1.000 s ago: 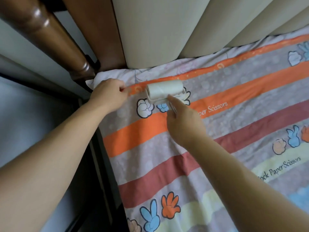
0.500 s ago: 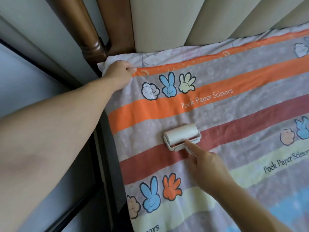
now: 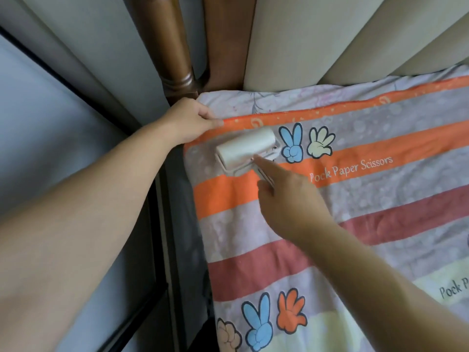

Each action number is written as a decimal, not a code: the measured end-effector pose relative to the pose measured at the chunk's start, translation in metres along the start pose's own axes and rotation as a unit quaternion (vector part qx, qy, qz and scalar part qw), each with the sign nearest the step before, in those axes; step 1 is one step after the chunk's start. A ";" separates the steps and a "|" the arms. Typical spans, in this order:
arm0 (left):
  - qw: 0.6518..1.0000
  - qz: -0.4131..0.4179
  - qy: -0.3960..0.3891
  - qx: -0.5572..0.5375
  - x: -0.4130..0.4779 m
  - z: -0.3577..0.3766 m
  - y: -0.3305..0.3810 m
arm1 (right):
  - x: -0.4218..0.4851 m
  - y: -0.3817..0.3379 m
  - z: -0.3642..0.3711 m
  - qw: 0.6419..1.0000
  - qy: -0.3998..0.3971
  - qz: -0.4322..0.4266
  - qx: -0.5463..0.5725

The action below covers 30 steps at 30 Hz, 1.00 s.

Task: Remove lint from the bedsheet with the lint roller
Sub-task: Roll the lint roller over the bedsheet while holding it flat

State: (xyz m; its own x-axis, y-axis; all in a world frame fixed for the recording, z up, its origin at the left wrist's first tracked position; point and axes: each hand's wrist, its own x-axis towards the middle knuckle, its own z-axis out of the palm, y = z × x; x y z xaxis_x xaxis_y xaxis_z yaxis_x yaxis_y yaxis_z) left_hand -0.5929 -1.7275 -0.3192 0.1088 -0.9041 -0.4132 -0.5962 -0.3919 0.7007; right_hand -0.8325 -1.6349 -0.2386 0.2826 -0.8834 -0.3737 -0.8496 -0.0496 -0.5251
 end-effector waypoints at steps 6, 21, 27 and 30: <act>1.000 -0.002 0.015 -0.020 0.006 0.011 -0.012 | 0.012 0.000 0.040 0.994 -0.036 0.016 -0.097; 0.997 -0.004 0.054 -0.046 -0.009 0.019 -0.007 | -0.137 0.070 -0.003 0.968 -0.168 0.135 -0.129; 0.999 -0.012 0.008 -0.037 -0.008 0.001 -0.006 | -0.081 0.002 -0.026 0.995 -0.084 0.017 -0.054; 0.990 -0.058 -0.010 -0.125 -0.002 -0.005 -0.016 | -0.023 -0.031 0.011 0.997 -0.046 -0.022 -0.064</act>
State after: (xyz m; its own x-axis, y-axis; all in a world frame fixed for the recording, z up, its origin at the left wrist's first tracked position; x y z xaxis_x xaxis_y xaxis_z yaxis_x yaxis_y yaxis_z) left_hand -0.5796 -1.7200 -0.3265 0.1474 -0.8474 -0.5101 -0.3648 -0.5259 0.7683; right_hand -0.8082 -1.6080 -0.2219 0.3562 -0.8327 -0.4239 -0.8835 -0.1525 -0.4429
